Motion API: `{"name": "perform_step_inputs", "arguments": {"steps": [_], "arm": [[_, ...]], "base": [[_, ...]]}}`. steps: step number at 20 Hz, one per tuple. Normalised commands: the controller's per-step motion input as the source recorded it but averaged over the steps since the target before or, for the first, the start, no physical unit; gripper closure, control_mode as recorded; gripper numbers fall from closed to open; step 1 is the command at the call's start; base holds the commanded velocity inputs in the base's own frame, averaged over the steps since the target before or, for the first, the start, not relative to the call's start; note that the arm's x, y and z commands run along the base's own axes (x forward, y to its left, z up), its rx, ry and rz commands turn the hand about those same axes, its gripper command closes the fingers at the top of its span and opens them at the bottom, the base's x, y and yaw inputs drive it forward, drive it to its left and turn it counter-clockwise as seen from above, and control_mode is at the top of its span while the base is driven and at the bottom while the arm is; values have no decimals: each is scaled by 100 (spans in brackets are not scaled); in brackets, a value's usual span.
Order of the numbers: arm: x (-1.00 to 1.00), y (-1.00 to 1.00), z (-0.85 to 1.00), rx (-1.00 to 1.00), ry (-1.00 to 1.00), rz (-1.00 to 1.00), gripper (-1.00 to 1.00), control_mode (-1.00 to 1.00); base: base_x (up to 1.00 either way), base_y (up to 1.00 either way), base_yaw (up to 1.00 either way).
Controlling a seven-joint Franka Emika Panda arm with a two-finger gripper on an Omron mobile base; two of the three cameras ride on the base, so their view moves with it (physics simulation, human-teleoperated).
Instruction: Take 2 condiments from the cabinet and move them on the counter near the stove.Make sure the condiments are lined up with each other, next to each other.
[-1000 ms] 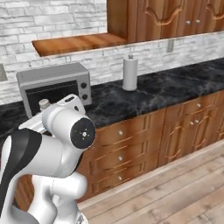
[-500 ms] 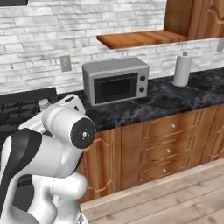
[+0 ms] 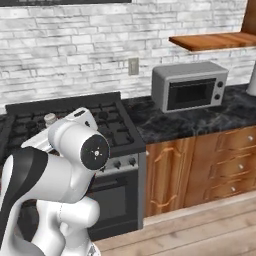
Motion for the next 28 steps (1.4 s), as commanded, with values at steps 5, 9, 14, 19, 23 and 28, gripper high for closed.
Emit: {"name": "perform_step_inputs", "arguments": {"steps": [5,9,14,19,23,28], "arm": [[0,0,0,0,0,0,100,100],[0,0,0,0,0,0,100,100],[0,0,0,0,0,0,100,100],[0,0,0,0,0,0,100,100],[0,0,0,0,0,0,100,100],[0,0,0,0,0,0,100,100]], "base": [[-51,100,8],[-2,100,0],[7,100,2],[38,63,21],[41,7,31],[23,0,34]]}}
